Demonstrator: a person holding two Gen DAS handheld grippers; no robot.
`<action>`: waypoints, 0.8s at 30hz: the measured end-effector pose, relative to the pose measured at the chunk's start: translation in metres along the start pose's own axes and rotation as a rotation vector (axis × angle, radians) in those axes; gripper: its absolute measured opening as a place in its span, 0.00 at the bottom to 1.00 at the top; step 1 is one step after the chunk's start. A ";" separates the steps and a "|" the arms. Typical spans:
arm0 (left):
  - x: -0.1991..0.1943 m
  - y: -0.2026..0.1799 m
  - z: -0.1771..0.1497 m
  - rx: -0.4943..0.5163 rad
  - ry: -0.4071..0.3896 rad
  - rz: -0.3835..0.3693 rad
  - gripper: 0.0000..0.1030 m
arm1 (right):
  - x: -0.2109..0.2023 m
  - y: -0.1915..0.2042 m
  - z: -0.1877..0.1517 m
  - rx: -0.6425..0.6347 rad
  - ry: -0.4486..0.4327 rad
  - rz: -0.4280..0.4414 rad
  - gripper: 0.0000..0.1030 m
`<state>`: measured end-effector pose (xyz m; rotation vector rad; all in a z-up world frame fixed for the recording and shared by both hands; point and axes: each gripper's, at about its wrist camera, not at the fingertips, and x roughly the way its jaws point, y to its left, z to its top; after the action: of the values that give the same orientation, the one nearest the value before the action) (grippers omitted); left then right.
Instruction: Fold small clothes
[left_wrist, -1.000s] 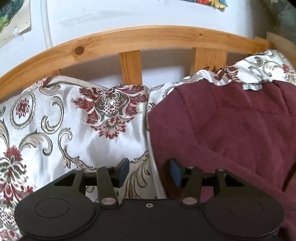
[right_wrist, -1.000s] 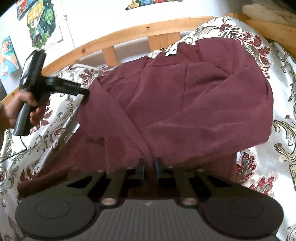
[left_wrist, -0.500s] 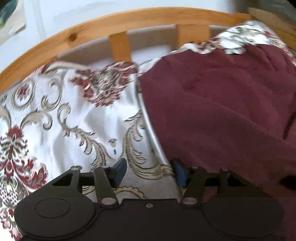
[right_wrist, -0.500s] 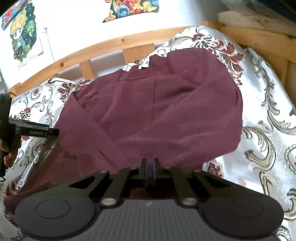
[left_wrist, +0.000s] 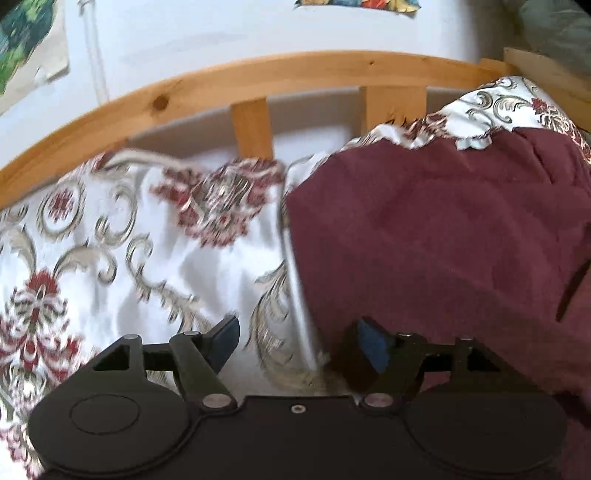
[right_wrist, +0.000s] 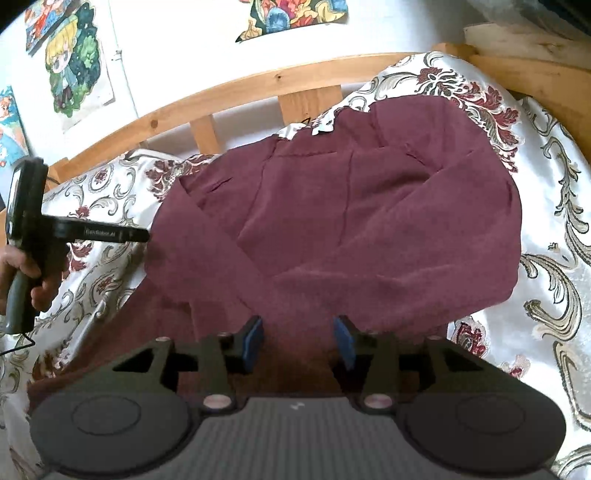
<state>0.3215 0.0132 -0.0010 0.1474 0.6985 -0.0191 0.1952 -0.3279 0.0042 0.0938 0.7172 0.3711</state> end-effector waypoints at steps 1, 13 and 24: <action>0.003 -0.004 0.005 0.004 -0.002 0.003 0.72 | -0.001 0.000 0.000 0.007 -0.014 -0.003 0.55; 0.003 -0.037 0.051 -0.026 -0.036 -0.041 0.82 | -0.035 -0.062 0.008 0.215 -0.216 -0.186 0.91; -0.037 -0.181 0.098 0.230 -0.162 -0.457 0.93 | -0.039 -0.112 0.001 0.414 -0.300 -0.255 0.76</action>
<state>0.3442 -0.1812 0.0736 0.2016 0.5547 -0.5447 0.2020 -0.4459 0.0057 0.4363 0.4912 -0.0410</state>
